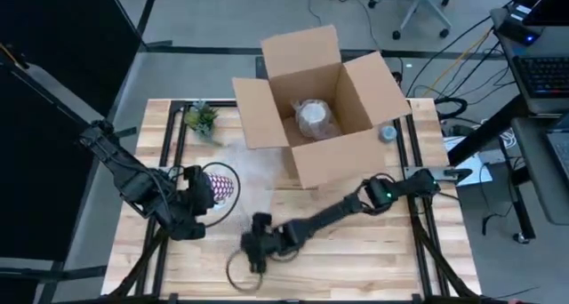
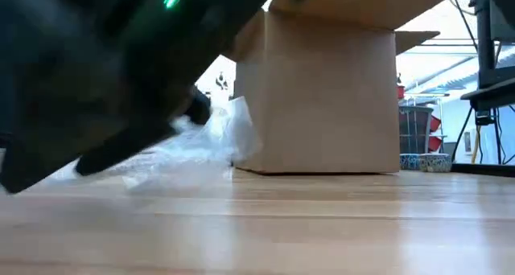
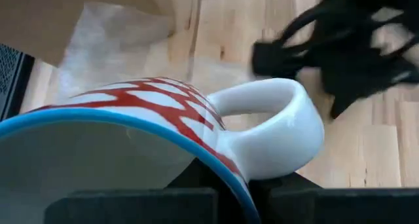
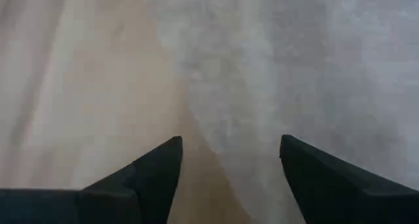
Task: Wrap mug
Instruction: Wrap the red mug with the bubble wrap
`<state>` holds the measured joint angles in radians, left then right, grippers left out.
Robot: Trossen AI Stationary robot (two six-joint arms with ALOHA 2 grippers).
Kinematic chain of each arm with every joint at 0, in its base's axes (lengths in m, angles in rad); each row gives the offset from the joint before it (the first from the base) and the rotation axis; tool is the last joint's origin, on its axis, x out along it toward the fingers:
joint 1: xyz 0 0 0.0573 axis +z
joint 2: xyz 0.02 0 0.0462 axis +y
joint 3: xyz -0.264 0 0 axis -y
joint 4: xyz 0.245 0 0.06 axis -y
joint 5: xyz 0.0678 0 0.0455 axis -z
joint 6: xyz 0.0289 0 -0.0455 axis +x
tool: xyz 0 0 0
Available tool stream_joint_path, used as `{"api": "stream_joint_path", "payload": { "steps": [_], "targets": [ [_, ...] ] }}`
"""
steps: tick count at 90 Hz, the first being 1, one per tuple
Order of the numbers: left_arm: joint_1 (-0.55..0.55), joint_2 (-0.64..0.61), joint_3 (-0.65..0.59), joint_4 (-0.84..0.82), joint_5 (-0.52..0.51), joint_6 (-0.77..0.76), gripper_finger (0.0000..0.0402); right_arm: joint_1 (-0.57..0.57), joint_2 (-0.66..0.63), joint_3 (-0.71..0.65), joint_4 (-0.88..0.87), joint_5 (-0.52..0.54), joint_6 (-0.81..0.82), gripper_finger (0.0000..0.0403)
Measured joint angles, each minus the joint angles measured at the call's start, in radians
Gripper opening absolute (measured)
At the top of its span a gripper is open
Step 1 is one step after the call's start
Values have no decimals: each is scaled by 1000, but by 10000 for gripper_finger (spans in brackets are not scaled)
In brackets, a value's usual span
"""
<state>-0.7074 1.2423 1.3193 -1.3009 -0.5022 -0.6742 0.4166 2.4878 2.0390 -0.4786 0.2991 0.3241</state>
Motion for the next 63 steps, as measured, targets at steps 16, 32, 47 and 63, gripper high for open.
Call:
{"api": "stream_joint_path", "payload": {
  "steps": [16,32,47,63],
  "targets": [
    [0,7,0,1,0,-20,7,77,-25,4,-304,10,85,242],
    [0,38,-20,18,21,-29,8,150,-48,6,-606,19,192,242],
    [0,70,-67,59,69,-54,8,224,-99,-3,-842,-74,235,242],
    [0,96,-93,225,102,-45,8,308,-211,-1,-1059,-100,259,242]
  ]
}}
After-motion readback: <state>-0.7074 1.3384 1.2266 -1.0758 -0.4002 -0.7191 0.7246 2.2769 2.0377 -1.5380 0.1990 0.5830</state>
